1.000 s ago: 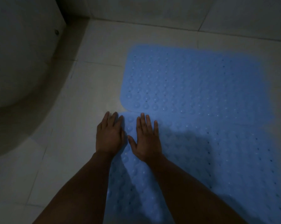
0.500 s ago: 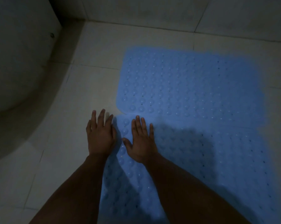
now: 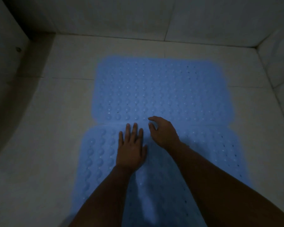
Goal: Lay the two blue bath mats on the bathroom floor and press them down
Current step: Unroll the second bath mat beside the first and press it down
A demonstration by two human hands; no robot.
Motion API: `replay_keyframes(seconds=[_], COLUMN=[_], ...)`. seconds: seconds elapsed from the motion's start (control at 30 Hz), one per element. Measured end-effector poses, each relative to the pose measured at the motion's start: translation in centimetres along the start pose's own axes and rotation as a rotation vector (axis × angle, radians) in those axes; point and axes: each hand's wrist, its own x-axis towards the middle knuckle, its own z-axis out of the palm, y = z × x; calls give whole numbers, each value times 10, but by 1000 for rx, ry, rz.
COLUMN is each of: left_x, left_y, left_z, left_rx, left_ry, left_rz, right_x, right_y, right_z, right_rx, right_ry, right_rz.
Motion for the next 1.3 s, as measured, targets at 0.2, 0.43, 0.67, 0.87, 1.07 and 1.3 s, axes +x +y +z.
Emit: replay_keyframes(seconds=[0.2,0.43,0.67,0.87,1.07,1.3], left_x=[6,-1,4,8,39,13], left_y=[12,9,13,11,10,2], left_z=[21,21,23,22,-29,-16], left_rx=[103,88,61,-32,-170,-137], left_ry=[44,48,64,19,-422,-205], left_rz=[3,-1,3,-37,-85,-2], right_x=[-18,-40,-33,-36,-31,-40], right_y=[57,72,76,66,29,10], right_z=[8,2,3,-4,-34,14], right_rx=[-78,-135,-176,-247,-434,-520], right_ry=[148,225,231,-11,-311,-320], right_rz=[-110,-217,-218,-42,135,36])
